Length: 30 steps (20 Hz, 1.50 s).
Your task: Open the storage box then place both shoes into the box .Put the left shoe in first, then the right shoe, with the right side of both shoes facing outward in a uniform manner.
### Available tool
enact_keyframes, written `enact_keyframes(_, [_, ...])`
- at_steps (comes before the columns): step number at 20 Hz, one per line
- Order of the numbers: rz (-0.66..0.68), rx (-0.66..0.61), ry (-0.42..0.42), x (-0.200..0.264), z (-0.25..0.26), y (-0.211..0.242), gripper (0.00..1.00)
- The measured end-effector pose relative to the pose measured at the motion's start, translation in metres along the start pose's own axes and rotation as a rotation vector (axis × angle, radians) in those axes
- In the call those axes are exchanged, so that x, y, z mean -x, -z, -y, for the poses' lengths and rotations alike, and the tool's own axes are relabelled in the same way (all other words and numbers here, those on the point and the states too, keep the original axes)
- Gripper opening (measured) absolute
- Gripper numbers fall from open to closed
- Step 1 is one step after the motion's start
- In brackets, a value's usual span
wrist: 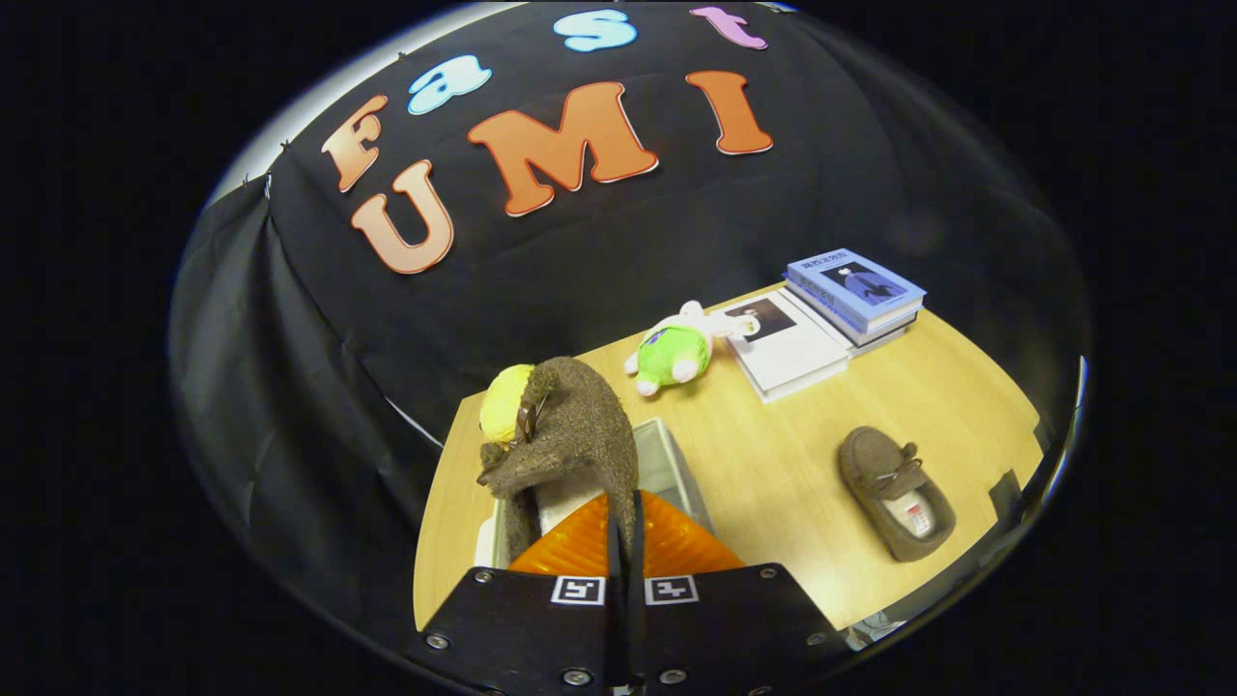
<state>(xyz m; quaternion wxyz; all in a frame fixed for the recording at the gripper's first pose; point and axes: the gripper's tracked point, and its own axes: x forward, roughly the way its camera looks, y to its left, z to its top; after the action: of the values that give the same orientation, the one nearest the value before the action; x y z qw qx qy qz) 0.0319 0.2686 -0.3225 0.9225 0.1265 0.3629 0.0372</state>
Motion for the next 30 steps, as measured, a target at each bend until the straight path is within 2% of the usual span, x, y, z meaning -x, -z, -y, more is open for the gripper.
enact_keyframes(5, [-0.076,-0.024,-0.004,-0.024,-0.025,0.045,0.01])
enact_keyframes(12, [-0.130,-0.048,0.026,-0.047,-0.028,0.081,0.01])
enact_keyframes(15, [-0.179,-0.047,0.039,-0.051,-0.029,0.094,0.05])
enact_keyframes(16, [-0.193,-0.043,0.028,-0.050,-0.033,0.094,0.08])
enact_keyframes(22, [-0.168,0.022,0.000,-0.032,-0.024,0.075,0.98])
enact_keyframes(26, [-0.102,0.059,-0.031,-0.014,-0.007,0.043,0.99])
enact_keyframes(30, [-0.026,0.083,-0.030,0.002,0.033,0.007,0.99])
